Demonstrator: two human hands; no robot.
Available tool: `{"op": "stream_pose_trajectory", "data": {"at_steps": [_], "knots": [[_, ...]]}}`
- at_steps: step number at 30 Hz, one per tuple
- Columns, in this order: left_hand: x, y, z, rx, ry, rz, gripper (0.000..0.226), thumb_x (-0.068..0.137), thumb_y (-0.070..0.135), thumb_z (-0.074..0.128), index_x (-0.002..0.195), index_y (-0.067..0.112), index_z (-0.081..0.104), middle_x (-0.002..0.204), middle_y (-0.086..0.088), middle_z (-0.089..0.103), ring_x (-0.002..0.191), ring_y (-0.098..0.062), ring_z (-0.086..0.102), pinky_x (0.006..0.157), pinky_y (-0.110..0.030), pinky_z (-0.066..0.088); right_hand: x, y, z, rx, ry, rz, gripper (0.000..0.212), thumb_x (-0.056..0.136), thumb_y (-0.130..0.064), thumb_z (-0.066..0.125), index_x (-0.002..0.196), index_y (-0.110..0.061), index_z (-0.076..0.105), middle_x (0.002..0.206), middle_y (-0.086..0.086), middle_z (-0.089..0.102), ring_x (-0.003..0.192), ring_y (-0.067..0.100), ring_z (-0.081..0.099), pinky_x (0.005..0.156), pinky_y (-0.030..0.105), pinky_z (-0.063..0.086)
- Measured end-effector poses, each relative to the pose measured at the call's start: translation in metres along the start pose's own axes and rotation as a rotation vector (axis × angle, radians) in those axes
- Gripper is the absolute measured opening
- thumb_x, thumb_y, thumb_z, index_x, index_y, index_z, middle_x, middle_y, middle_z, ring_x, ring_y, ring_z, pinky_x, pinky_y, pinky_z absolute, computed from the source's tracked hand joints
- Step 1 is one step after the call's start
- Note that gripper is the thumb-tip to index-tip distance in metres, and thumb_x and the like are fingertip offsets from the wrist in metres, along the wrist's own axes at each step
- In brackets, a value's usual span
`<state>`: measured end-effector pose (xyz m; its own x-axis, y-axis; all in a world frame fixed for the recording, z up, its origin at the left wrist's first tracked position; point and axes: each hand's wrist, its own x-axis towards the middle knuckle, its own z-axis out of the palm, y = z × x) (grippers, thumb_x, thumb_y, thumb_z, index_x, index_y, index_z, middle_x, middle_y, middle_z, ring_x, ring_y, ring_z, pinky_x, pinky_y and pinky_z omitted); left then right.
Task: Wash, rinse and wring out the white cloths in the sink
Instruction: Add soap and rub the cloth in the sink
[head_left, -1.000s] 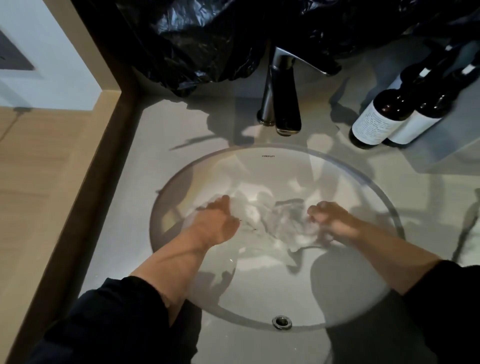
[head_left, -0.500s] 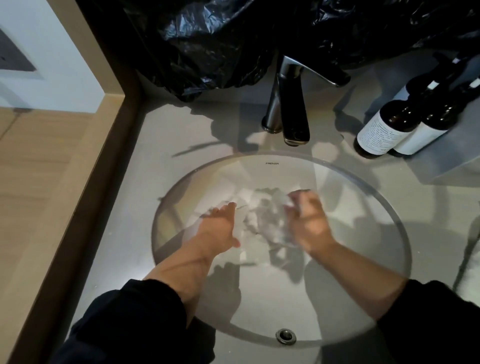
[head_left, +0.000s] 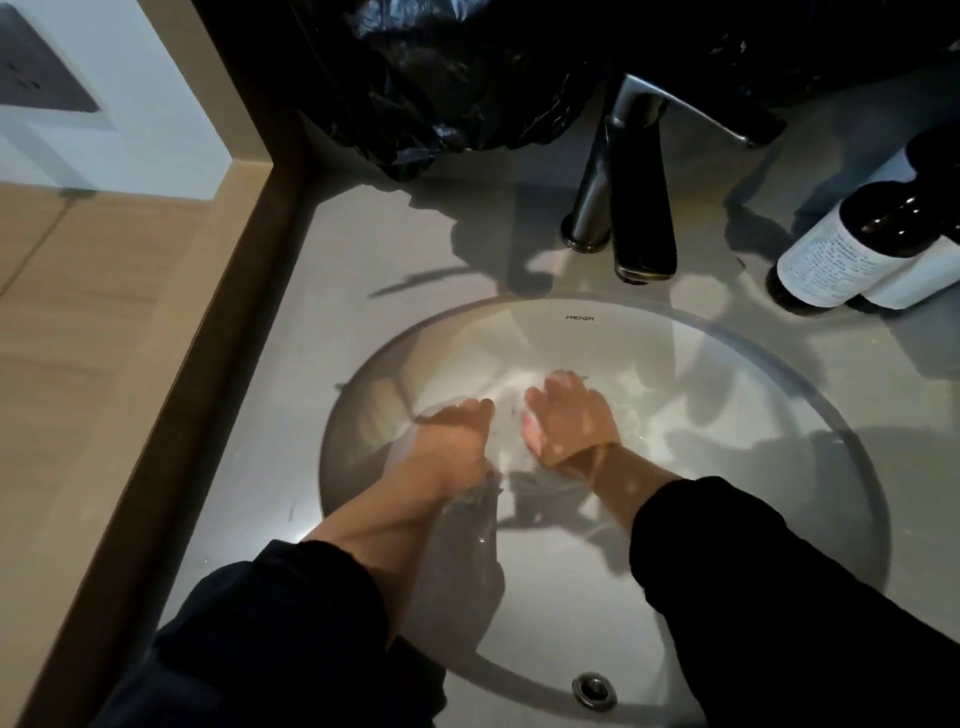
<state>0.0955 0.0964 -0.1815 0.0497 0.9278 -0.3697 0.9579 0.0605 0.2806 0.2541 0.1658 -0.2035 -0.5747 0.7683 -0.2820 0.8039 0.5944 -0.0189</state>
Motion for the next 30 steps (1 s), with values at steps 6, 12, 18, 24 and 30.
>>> {"op": "stream_pose_trajectory", "data": {"at_steps": [6, 12, 18, 24, 30], "knots": [[-0.002, 0.011, -0.019, 0.183, 0.102, -0.083, 0.04, 0.079, 0.009, 0.055, 0.118, 0.017, 0.048, 0.119, -0.004, 0.049, 0.113, -0.027, 0.047, 0.087, -0.035, 0.045, -0.011, 0.026, -0.019, 0.509, 0.251, 0.424, 0.046, 0.098, -0.038, 0.024, 0.109, -0.011, 0.06, 0.106, 0.014, 0.065, 0.102, 0.035, 0.059, 0.083, 0.037, 0.045], [-0.008, 0.008, -0.024, 0.183, -0.097, -0.036, 0.071, 0.075, 0.073, 0.055, 0.128, 0.027, 0.047, 0.123, -0.005, 0.044, 0.122, -0.028, 0.038, 0.101, -0.039, 0.037, -0.064, 0.068, -0.052, 0.263, -0.345, 0.217, 0.03, 0.093, -0.035, 0.046, 0.113, -0.02, 0.062, 0.146, 0.009, 0.033, 0.138, 0.026, 0.023, 0.109, 0.046, 0.021], [-0.002, 0.033, 0.014, 0.197, -0.106, 0.125, 0.087, 0.089, 0.058, 0.052, 0.153, 0.017, 0.009, 0.158, -0.009, 0.011, 0.138, -0.03, 0.029, 0.109, -0.043, 0.029, -0.078, 0.036, -0.017, -0.034, -0.418, 0.182, 0.083, 0.092, -0.067, 0.026, 0.152, -0.02, -0.007, 0.161, 0.008, -0.009, 0.147, 0.034, -0.001, 0.109, 0.064, 0.015], [0.011, 0.041, 0.03, 0.539, -0.045, 0.174, 0.07, 0.088, 0.055, 0.054, 0.14, 0.014, 0.029, 0.138, -0.015, 0.034, 0.118, -0.032, 0.042, 0.082, -0.044, 0.043, -0.057, 0.025, 0.018, -0.419, -0.287, 0.054, 0.085, 0.092, -0.069, 0.018, 0.152, -0.014, -0.006, 0.155, 0.014, 0.01, 0.136, 0.044, 0.017, 0.095, 0.057, 0.035], [0.018, 0.041, 0.025, 0.485, -0.058, 0.17, 0.054, 0.092, 0.017, 0.054, 0.141, 0.012, 0.031, 0.135, -0.011, 0.038, 0.12, -0.029, 0.044, 0.086, -0.041, 0.044, -0.046, 0.036, 0.012, -0.29, -0.14, 0.049, 0.069, 0.091, -0.062, 0.04, 0.143, -0.018, 0.027, 0.141, 0.009, 0.035, 0.125, 0.031, 0.038, 0.094, 0.042, 0.039]]}}
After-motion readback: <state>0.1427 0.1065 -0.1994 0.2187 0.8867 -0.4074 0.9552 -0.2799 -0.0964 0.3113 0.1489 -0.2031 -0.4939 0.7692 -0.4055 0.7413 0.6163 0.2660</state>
